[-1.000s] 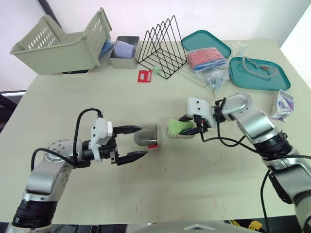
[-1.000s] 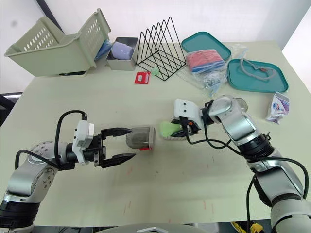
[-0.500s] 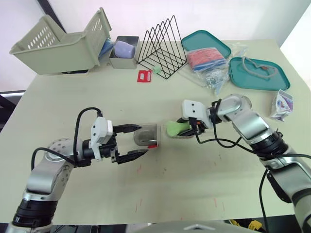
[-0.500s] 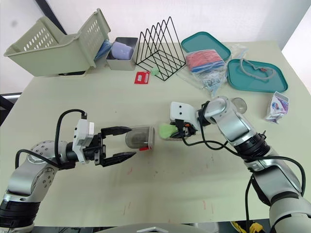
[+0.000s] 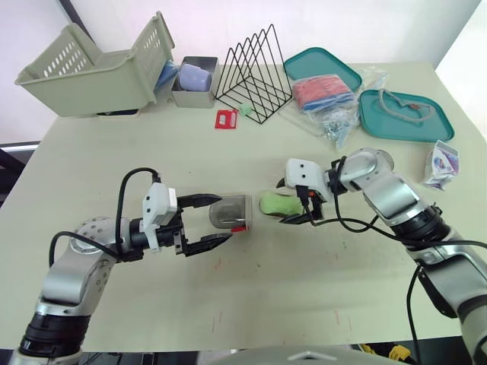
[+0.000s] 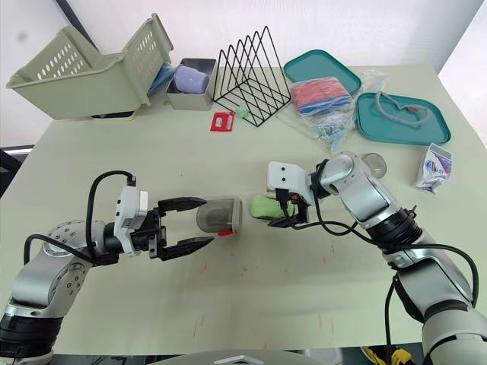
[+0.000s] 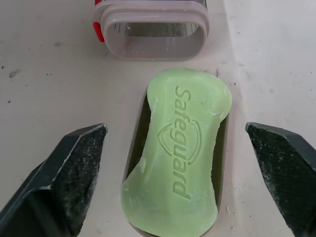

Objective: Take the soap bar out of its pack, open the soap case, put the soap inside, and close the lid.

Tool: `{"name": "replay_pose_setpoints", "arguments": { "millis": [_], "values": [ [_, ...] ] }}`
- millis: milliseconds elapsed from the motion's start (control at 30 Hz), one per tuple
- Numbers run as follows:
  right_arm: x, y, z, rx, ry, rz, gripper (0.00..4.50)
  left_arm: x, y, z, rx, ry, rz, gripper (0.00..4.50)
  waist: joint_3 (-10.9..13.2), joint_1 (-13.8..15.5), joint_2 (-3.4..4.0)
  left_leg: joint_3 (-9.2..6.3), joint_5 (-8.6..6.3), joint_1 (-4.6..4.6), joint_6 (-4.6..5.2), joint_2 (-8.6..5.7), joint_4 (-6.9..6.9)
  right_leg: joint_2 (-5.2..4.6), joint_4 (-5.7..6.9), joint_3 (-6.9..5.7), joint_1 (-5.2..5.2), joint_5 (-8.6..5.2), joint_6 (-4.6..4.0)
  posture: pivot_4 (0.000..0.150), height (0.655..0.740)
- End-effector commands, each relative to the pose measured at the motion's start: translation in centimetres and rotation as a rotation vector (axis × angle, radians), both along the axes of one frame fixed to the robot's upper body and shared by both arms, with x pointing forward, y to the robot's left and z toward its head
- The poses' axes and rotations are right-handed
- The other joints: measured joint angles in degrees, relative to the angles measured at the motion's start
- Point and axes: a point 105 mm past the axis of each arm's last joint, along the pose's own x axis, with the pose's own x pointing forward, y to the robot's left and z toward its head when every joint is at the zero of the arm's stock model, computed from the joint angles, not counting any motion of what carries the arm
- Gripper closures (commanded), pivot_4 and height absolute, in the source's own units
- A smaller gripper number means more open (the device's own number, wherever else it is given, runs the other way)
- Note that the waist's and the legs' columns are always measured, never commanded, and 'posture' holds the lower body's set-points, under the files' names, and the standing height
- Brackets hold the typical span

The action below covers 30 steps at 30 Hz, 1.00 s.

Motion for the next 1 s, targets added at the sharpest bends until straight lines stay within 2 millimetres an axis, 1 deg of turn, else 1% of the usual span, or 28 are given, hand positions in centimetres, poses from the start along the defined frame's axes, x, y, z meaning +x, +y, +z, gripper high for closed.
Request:
{"name": "replay_pose_setpoints", "arguments": {
  "millis": [33, 100, 167, 233, 300, 367, 433, 533, 633, 700, 800, 1000],
  "values": [
    [0.1, 0.0, 2.6, 0.060, -0.065, 0.021, 0.04, -0.1, -0.1, 0.8, 0.012, -0.044, -0.012, 0.00, 0.0, 0.0, 0.00, -0.01, 0.00, 0.00, 0.00, 0.00, 0.00, 0.00, 0.00, -0.01, 0.00, 0.00, 0.00, 0.150, 0.7400],
    [0.2, -0.6, 3.0, 0.078, -0.074, 0.015, 0.04, 0.0, 0.0, 0.8, 0.015, -0.046, -0.013, 0.00, 0.0, 0.0, 0.00, -0.03, 0.00, 0.00, 0.00, 0.00, 0.00, 0.00, 0.00, -0.03, 0.01, 0.00, 0.00, 0.150, 0.7400],
    [0.3, -1.7, 3.2, 0.105, -0.092, 0.002, 0.04, 0.0, 0.0, 0.7, 0.036, -0.052, -0.025, 0.00, 0.0, 0.2, 0.00, -0.05, 0.00, 0.00, -0.01, 0.00, 0.00, 0.00, -0.01, -0.05, 0.03, 0.00, 0.00, 0.150, 0.7400],
    [0.2, -2.7, 3.2, 0.167, -0.073, -0.028, 0.04, 0.2, 0.1, 0.4, 0.068, -0.057, -0.037, 0.00, 0.0, 0.4, -0.03, -0.10, 0.00, 0.00, -0.01, -0.02, 0.00, -0.01, -0.06, -0.12, 0.08, 0.00, 0.00, 0.150, 0.7400],
    [-0.6, -3.9, 3.3, 0.284, -0.058, -0.012, 0.04, 0.7, 0.6, 0.4, 0.113, -0.069, -0.046, 0.00, 0.0, 0.4, -0.04, -0.22, 0.00, 0.00, -0.01, -0.04, 0.00, -0.01, -0.10, -0.23, 0.17, 0.00, -0.01, 0.150, 0.7400],
    [-1.8, -5.4, 3.1, 0.384, -0.043, 0.027, 0.04, 1.2, 1.1, 0.3, 0.163, -0.077, -0.061, 0.00, 0.0, 0.5, -0.04, -0.23, 0.01, 0.00, 0.00, -0.04, 0.00, 0.00, -0.09, -0.25, 0.17, -0.01, -0.01, 0.150, 0.7400],
    [-3.0, -7.5, 2.4, 0.473, -0.021, 0.040, 0.04, 2.0, 1.6, 0.4, 0.216, -0.084, -0.073, 0.00, 0.0, 0.5, -0.03, -0.19, 0.01, 0.00, 0.00, -0.05, 0.01, 0.04, -0.11, -0.38, 0.25, -0.01, -0.02, 0.150, 0.7400],
    [-4.2, -9.9, 1.2, 0.533, -0.008, 0.044, 0.04, 2.7, 2.0, 0.5, 0.253, -0.069, -0.089, 0.00, 0.0, 0.1, 0.00, -0.18, 0.01, 0.08, 0.00, -0.06, 0.03, 0.03, -0.07, -0.32, 0.33, -0.01, -0.02, 0.150, 0.7400],
    [-4.7, -12.7, -0.5, 0.550, -0.005, -0.014, 0.04, 3.2, 2.0, 0.3, 0.309, -0.051, -0.123, 0.00, 0.0, -0.1, 0.00, -0.16, 0.01, 0.20, 0.01, -0.05, 0.11, 0.09, -0.07, -0.41, 0.51, -0.01, -0.02, 0.150, 0.7400],
    [-5.2, -14.2, -1.7, 0.516, -0.008, -0.031, 0.04, 3.6, 2.1, 0.0, 0.344, -0.039, -0.138, 0.00, 0.0, 0.1, 0.00, -0.18, 0.01, 0.23, 0.01, -0.05, 0.11, 0.11, -0.03, -0.41, 0.52, -0.01, -0.03, 0.150, 0.7400],
    [-5.3, -15.2, -2.2, 0.522, -0.019, -0.058, 0.04, 4.1, 2.1, -0.4, 0.379, -0.003, -0.154, 0.00, 0.0, -0.1, 0.01, -0.20, 0.02, 0.25, 0.01, -0.05, 0.14, 0.13, 0.00, -0.44, 0.55, 0.01, -0.05, 0.150, 0.7400],
    [-5.3, -15.3, -2.1, 0.558, -0.036, -0.064, 0.04, 5.3, 1.9, -0.8, 0.427, -0.006, -0.174, 0.00, 0.0, 0.1, 0.01, -0.24, 0.04, 0.26, -0.02, -0.03, 0.21, 0.15, 0.01, -0.46, 0.60, 0.03, -0.09, 0.150, 0.7400]
  ]
}}
